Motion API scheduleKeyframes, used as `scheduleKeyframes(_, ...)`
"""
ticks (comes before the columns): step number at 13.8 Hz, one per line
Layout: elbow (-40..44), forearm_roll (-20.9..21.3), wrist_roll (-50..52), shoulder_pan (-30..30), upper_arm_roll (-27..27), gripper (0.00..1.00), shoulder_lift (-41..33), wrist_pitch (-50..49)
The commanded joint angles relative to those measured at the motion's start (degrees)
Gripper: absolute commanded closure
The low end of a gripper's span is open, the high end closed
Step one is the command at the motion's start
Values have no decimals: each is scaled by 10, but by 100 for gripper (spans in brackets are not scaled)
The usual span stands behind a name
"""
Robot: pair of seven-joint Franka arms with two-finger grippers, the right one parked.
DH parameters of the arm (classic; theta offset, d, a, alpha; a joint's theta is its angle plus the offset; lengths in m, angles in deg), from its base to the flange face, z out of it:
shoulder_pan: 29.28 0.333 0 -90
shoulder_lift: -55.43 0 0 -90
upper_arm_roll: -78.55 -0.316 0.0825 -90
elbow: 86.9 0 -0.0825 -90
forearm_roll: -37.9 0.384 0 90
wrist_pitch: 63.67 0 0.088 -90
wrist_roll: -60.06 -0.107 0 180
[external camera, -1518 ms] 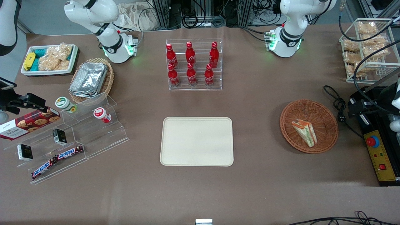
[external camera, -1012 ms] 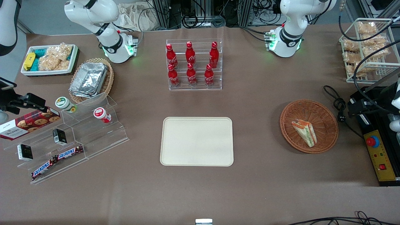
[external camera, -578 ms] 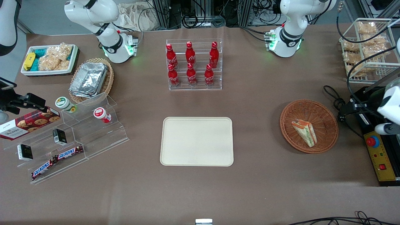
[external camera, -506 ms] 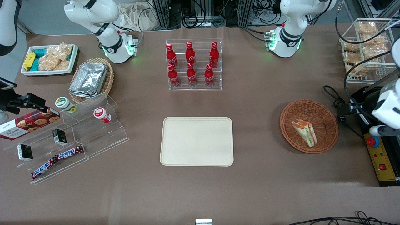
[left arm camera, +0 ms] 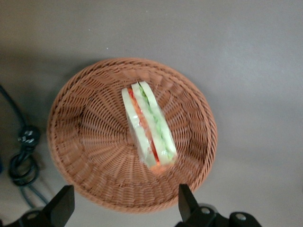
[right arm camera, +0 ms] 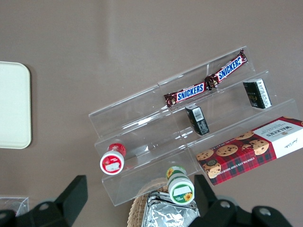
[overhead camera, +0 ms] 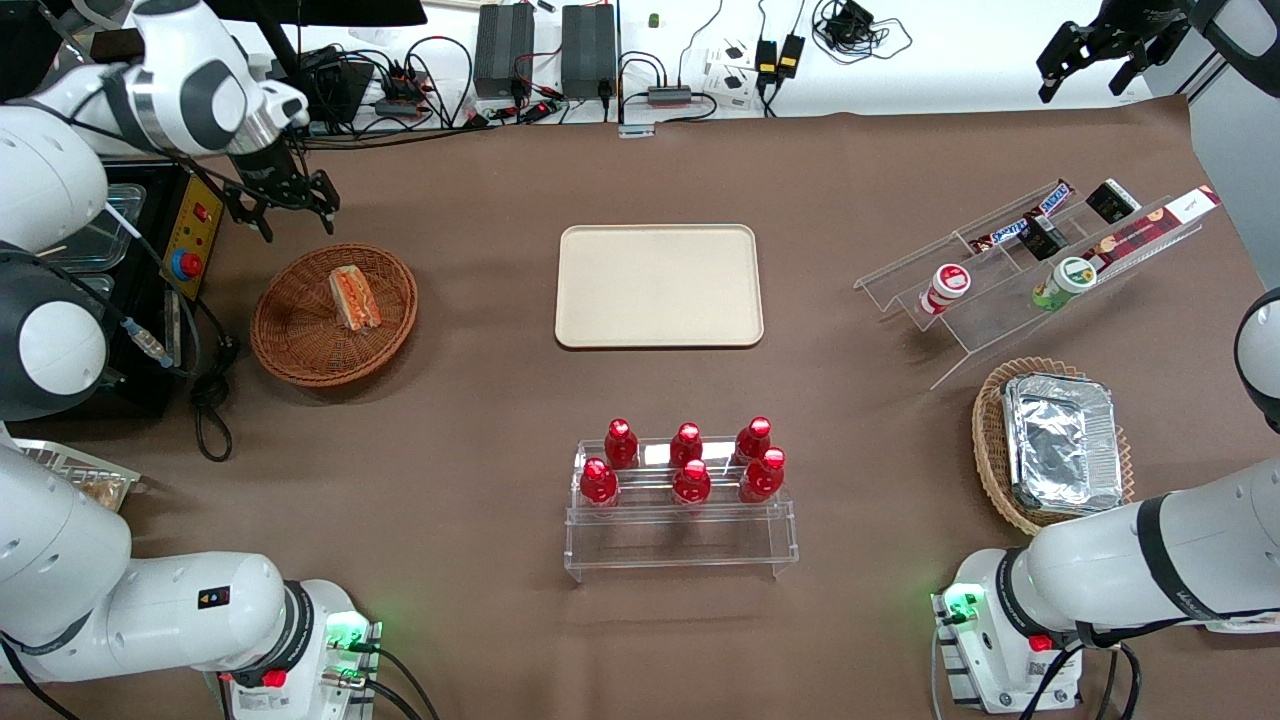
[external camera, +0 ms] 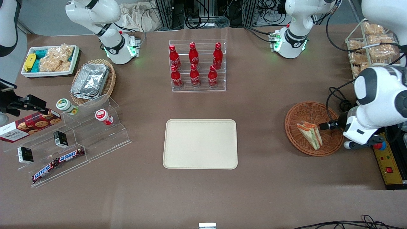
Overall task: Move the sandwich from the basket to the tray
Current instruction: 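Lower the open left gripper over the wrapped sandwich in the wicker basket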
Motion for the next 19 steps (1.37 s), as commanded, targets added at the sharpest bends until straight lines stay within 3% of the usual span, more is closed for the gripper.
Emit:
scheduleKeyframes(1, -19, 8, 69, 4, 5, 2, 22, 57)
scheduleKeyframes(6, -57, 7, 160, 3, 5, 3, 60, 169)
scheduleKeyframes(10, -110, 9, 165, 3, 5, 3, 71, 230)
scheduleKeyframes(11, -120, 9, 166, 3, 5, 8, 72, 244)
scheduleKeyframes(15, -115, 9, 166, 2, 5, 69, 68, 233)
scheduleKeyframes(16, -98, 9, 165, 1, 6, 95, 67, 206)
scheduleKeyframes(17, -67, 9, 165, 1, 6, 100, 67, 161)
scheduleKeyframes(19, -5, 9, 164, -3, 9, 100, 56, 58)
